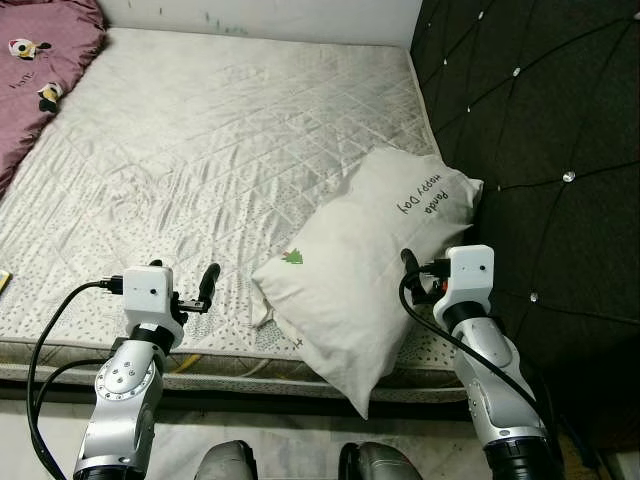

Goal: Clean up the room

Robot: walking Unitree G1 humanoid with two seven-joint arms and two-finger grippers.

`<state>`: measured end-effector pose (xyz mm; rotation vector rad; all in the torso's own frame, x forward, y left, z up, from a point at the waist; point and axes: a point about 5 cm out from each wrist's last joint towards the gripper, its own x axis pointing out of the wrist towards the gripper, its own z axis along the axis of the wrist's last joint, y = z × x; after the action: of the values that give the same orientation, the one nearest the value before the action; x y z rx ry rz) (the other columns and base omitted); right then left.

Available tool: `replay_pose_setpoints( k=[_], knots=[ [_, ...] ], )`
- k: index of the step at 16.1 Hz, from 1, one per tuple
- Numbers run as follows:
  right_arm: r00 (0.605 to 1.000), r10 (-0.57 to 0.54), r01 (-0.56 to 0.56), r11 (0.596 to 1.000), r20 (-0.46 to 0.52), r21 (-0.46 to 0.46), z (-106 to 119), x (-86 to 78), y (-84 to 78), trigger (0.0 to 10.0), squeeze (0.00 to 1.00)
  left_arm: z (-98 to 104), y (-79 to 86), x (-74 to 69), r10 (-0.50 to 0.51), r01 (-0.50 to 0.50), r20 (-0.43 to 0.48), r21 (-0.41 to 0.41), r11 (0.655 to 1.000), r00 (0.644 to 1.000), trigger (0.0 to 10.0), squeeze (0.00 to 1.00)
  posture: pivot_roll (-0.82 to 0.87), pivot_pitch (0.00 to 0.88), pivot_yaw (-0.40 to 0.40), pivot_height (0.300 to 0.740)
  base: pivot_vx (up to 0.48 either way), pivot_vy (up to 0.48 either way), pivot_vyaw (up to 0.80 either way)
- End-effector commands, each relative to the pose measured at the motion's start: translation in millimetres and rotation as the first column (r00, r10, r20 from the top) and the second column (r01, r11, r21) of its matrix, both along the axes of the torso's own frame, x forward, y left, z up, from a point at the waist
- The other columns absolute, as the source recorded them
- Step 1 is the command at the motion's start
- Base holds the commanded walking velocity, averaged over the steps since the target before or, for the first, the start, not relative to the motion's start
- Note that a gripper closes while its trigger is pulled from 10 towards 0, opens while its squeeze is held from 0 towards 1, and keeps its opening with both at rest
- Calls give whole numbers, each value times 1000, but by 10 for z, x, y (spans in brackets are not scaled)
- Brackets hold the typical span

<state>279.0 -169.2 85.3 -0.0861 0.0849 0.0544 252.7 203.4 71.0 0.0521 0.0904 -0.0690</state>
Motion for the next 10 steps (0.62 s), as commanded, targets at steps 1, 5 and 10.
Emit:
replay_pose_setpoints(
  k=[1, 5, 10],
  knots=[
    [1000, -13, 13, 1000, 13, 4, 40, -4, -25, 10000, 0, 19, 17, -11, 12, -12, 6, -5, 1000, 1000, 10000, 0, 12, 91, -35, 740, 0, 0, 0],
    [1000, -13, 13, 1000, 13, 4, 40, -4, -25, 10000, 0, 19, 17, -11, 12, -12, 6, -5, 1000, 1000, 10000, 0, 12, 91, -35, 740, 0, 0, 0],
    [1000, -13, 13, 1000, 13, 4, 40, -4, -25, 10000, 0, 19, 17, -11, 12, -12, 6, -5, 1000, 1000, 10000, 0, 12, 91, -35, 740, 0, 0, 0]
  ],
)
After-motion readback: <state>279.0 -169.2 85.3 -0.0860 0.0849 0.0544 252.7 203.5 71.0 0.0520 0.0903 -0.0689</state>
